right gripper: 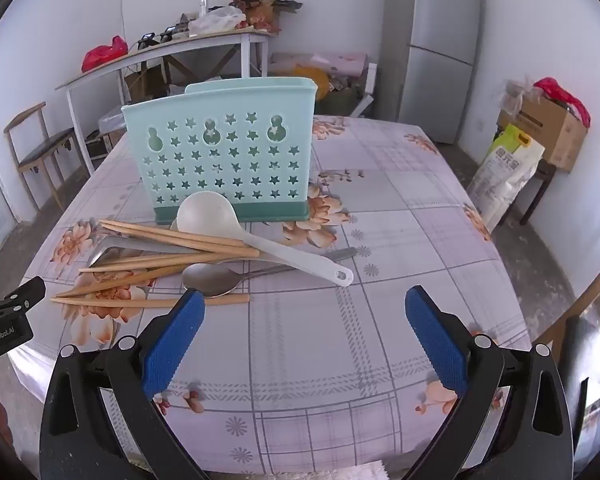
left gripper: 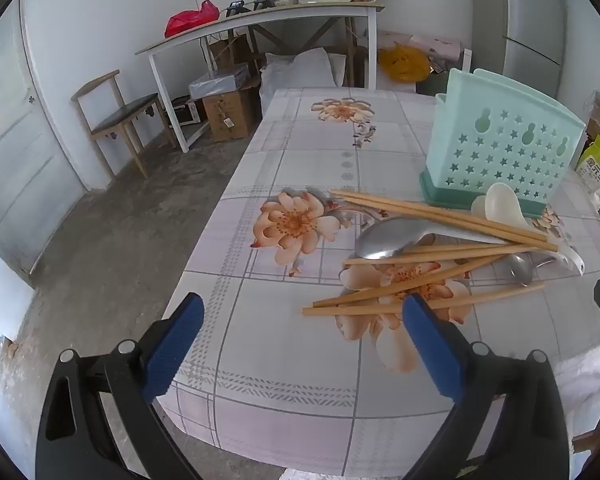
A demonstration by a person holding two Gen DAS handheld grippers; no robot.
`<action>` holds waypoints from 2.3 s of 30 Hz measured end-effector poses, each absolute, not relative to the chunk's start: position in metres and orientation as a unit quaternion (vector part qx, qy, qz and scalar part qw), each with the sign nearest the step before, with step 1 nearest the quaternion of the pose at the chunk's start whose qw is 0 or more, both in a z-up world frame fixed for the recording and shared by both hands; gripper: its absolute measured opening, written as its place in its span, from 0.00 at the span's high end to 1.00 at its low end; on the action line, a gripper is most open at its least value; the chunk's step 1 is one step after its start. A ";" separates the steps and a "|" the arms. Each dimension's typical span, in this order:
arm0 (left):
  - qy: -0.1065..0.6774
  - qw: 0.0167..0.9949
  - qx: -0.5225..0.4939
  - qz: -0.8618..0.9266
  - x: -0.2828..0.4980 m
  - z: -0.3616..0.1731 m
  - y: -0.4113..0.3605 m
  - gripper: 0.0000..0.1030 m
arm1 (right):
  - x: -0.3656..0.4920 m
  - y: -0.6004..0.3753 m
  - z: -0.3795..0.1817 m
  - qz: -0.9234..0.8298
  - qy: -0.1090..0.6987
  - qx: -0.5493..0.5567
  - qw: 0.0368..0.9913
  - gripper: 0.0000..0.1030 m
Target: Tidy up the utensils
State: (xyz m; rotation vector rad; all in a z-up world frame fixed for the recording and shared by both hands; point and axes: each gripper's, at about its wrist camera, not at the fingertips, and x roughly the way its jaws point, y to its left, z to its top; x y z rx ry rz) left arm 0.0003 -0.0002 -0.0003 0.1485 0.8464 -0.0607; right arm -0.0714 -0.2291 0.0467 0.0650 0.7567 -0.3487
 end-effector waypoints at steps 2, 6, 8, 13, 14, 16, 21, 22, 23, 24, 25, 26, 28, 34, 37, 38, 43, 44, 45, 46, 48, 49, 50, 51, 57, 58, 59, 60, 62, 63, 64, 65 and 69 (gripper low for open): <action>0.408 0.910 0.071 -0.029 0.000 0.000 0.000 0.05 | -0.072 -0.229 0.047 -0.169 0.366 0.031 0.915 0.07; 0.404 0.912 0.068 -0.029 -0.004 0.000 -0.003 0.05 | -0.072 -0.228 0.045 -0.168 0.363 0.029 0.916 0.07; 0.403 0.913 0.064 -0.028 -0.005 0.000 -0.005 0.06 | -0.070 -0.231 0.042 -0.171 0.364 0.032 0.915 0.07; 0.408 0.911 0.056 -0.035 0.001 -0.001 -0.001 0.06 | -0.072 -0.229 0.044 -0.169 0.363 0.030 0.916 0.07; 0.408 0.911 0.056 -0.035 0.001 -0.001 -0.002 0.06 | -0.072 -0.228 0.046 -0.168 0.363 0.030 0.916 0.07; 0.407 0.911 0.056 -0.039 0.001 0.000 0.003 0.06 | -0.072 -0.228 0.047 -0.168 0.362 0.030 0.916 0.07; 0.407 0.911 0.056 -0.039 0.001 0.001 0.004 0.06 | -0.072 -0.228 0.048 -0.168 0.363 0.030 0.916 0.07; 0.407 0.911 0.056 -0.039 0.001 0.001 0.004 0.06 | -0.072 -0.228 0.048 -0.169 0.362 0.029 0.916 0.07; 0.406 0.911 0.056 -0.039 0.001 0.000 0.004 0.06 | -0.072 -0.229 0.047 -0.169 0.363 0.029 0.916 0.07; 0.406 0.911 0.056 -0.039 0.000 0.001 0.004 0.06 | -0.072 -0.229 0.048 -0.168 0.362 0.030 0.916 0.07; 0.406 0.911 0.057 -0.039 0.000 0.001 0.004 0.06 | -0.072 -0.229 0.047 -0.168 0.362 0.029 0.916 0.07; 0.406 0.911 0.059 -0.039 0.000 0.001 0.004 0.06 | -0.072 -0.229 0.048 -0.168 0.362 0.029 0.916 0.07; 0.407 0.911 0.057 -0.038 0.001 0.000 0.004 0.06 | -0.072 -0.229 0.048 -0.167 0.362 0.030 0.916 0.07; 0.406 0.911 0.057 -0.037 0.001 0.000 0.005 0.05 | -0.071 -0.229 0.047 -0.168 0.362 0.030 0.916 0.07; 0.406 0.911 0.059 -0.036 0.000 -0.001 0.006 0.06 | -0.071 -0.229 0.047 -0.167 0.362 0.031 0.916 0.07; 0.406 0.911 0.059 -0.036 0.000 -0.001 0.006 0.06 | -0.071 -0.229 0.047 -0.167 0.362 0.030 0.916 0.07; 0.406 0.911 0.060 -0.035 -0.001 -0.001 0.007 0.06 | -0.070 -0.228 0.046 -0.168 0.364 0.031 0.915 0.07; 0.406 0.911 0.060 -0.036 0.000 -0.001 0.006 0.06 | -0.070 -0.228 0.045 -0.168 0.365 0.031 0.915 0.07; 0.406 0.911 0.060 -0.035 -0.001 -0.002 0.008 0.06 | -0.070 -0.228 0.046 -0.168 0.364 0.031 0.915 0.07; 0.406 0.911 0.060 -0.035 0.000 -0.001 0.006 0.05 | -0.070 -0.228 0.046 -0.168 0.364 0.031 0.916 0.07; 0.406 0.911 0.060 -0.035 0.000 -0.001 0.007 0.06 | -0.070 -0.229 0.045 -0.168 0.365 0.032 0.915 0.07; 0.406 0.911 0.061 -0.035 0.000 -0.002 0.007 0.05 | -0.070 -0.229 0.045 -0.167 0.365 0.032 0.915 0.07; 0.406 0.911 0.061 -0.035 0.000 -0.001 0.007 0.06 | -0.070 -0.229 0.045 -0.167 0.365 0.032 0.915 0.07; 0.406 0.911 0.061 -0.034 -0.001 -0.001 0.008 0.06 | -0.071 -0.230 0.044 -0.167 0.365 0.032 0.916 0.07; 0.406 0.911 0.063 -0.033 -0.001 -0.004 0.009 0.06 | -0.071 -0.230 0.044 -0.166 0.365 0.032 0.916 0.07; 0.406 0.911 0.063 -0.033 -0.001 -0.004 0.009 0.06 | -0.071 -0.230 0.044 -0.166 0.365 0.032 0.916 0.07; 0.406 0.911 0.063 -0.033 -0.001 -0.004 0.009 0.06 | -0.071 -0.230 0.044 -0.166 0.365 0.032 0.916 0.07; 0.406 0.911 0.063 -0.033 -0.001 -0.003 0.009 0.06 | -0.071 -0.230 0.044 -0.166 0.365 0.033 0.916 0.07; 0.406 0.911 0.065 -0.032 -0.002 -0.005 0.013 0.05 | -0.071 -0.230 0.045 -0.166 0.365 0.032 0.916 0.07; 0.406 0.911 0.065 -0.032 -0.002 -0.005 0.013 0.06 | -0.071 -0.229 0.044 -0.165 0.365 0.032 0.915 0.07; 0.406 0.911 0.065 -0.031 -0.002 -0.005 0.013 0.05 | -0.071 -0.230 0.044 -0.165 0.366 0.032 0.915 0.07; 0.406 0.911 0.064 -0.032 -0.001 -0.004 0.010 0.06 | -0.071 -0.230 0.045 -0.165 0.366 0.032 0.915 0.07; 0.408 0.910 0.064 -0.031 -0.001 -0.007 0.017 0.06 | -0.071 -0.229 0.044 -0.166 0.365 0.032 0.916 0.07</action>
